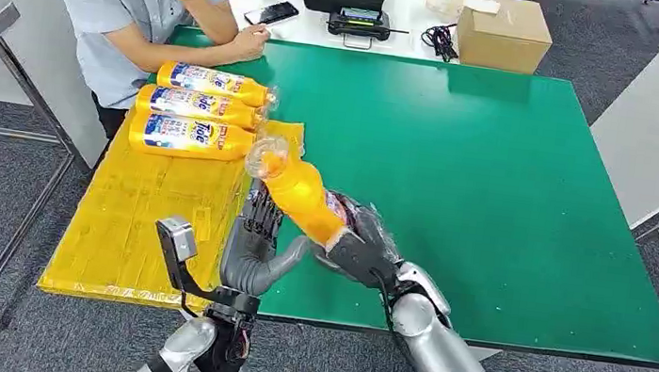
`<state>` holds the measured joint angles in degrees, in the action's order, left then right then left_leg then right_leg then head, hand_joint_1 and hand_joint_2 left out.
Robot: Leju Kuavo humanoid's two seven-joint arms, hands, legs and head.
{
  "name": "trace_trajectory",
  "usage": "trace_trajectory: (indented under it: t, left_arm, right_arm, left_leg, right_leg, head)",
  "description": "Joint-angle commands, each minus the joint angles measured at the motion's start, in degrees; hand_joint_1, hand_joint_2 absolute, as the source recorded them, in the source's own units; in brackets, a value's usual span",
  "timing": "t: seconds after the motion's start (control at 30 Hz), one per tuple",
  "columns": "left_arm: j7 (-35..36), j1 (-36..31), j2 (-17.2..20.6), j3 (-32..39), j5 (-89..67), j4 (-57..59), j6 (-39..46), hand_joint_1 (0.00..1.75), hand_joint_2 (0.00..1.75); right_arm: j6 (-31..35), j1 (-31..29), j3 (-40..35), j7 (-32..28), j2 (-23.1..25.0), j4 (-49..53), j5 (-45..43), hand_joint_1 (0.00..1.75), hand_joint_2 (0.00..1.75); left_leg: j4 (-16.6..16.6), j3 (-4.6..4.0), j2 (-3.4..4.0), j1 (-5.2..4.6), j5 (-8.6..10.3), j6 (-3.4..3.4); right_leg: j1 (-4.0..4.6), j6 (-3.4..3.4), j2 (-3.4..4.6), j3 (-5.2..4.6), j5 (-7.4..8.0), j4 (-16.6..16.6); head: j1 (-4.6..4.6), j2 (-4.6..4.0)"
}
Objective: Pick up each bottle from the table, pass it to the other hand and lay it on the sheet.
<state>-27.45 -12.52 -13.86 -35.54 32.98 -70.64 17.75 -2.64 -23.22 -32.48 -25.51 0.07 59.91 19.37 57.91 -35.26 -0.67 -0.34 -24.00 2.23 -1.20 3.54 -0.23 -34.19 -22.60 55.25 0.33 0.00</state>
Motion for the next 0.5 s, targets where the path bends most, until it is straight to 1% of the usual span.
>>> trace_trajectory:
  t: [0.03, 0.1, 0.2, 0.3, 0.33, 0.4, 0.5]
  left_arm:
    - [0.1, -2.73, 0.64, 0.24, -0.12, 3.25, -1.03, 0.0, 1.75]
    - [0.09, -2.44, 0.85, 0.24, -0.39, 2.77, -1.05, 0.0, 1.75]
    - [0.09, -2.38, 0.92, 0.27, -0.39, 2.77, -1.06, 0.0, 1.75]
    - [0.09, -2.42, 0.88, 0.26, -0.41, 2.77, -1.05, 0.0, 1.75]
    - [0.09, -2.42, 0.88, 0.26, -0.41, 2.77, -1.05, 0.0, 1.75]
    - [0.4, -2.49, 0.58, 0.87, -0.3, 3.43, -0.55, 0.0, 1.75]
    - [0.68, -2.86, 0.38, 2.15, 0.46, 4.32, -0.7, 0.0, 1.75]
  right_arm:
    - [-0.88, -1.48, -4.02, -0.54, 0.26, -3.61, -1.21, 1.75, 1.75]
    - [-0.94, -1.21, -3.79, -0.59, -0.01, -3.75, -1.38, 1.75, 1.75]
    - [-1.01, -1.11, -3.73, -0.72, -0.15, -3.8, -1.46, 1.75, 1.75]
    - [-0.99, -1.22, -3.72, -0.69, -0.1, -3.77, -1.45, 1.75, 1.75]
    - [-0.99, -1.22, -3.72, -0.69, -0.1, -3.77, -1.45, 1.75, 1.75]
    - [-0.97, -1.15, -3.62, -0.72, -0.02, -3.82, -1.46, 1.75, 1.75]
    - [-1.78, -1.03, -4.08, -1.24, -0.11, -3.52, -1.5, 1.75, 1.75]
  left_leg:
    - [0.02, 0.29, 0.09, 0.09, -0.15, -0.14]
    - [-0.03, 0.11, 0.03, 0.02, -0.04, -0.07]
    - [0.0, 0.27, 0.07, 0.07, -0.13, -0.13]
    - [-0.02, 0.13, 0.04, 0.03, -0.05, -0.09]
    - [-0.01, 0.22, 0.06, 0.05, -0.1, -0.13]
    - [-0.02, 0.11, 0.03, 0.02, -0.05, -0.09]
    - [-0.01, 0.25, 0.09, 0.07, -0.11, -0.14]
  right_leg:
    - [0.1, -0.18, 0.05, 0.29, -0.12, -0.02]
    - [0.03, -0.08, 0.01, 0.1, -0.03, -0.03]
    - [0.08, -0.18, 0.03, 0.27, -0.11, -0.02]
    - [0.03, -0.11, 0.02, 0.13, -0.04, -0.03]
    - [0.07, -0.16, 0.02, 0.21, -0.08, -0.02]
    - [0.03, -0.11, 0.01, 0.1, -0.04, -0.02]
    - [0.09, -0.17, 0.05, 0.23, -0.08, -0.04]
  head:
    - [0.0, 0.0]
    - [0.0, 0.0]
    - [0.02, 0.0]
    - [0.02, 0.0]
    - [0.0, 0.0]
    - [0.0, 0.0]
    - [0.0, 0.0]
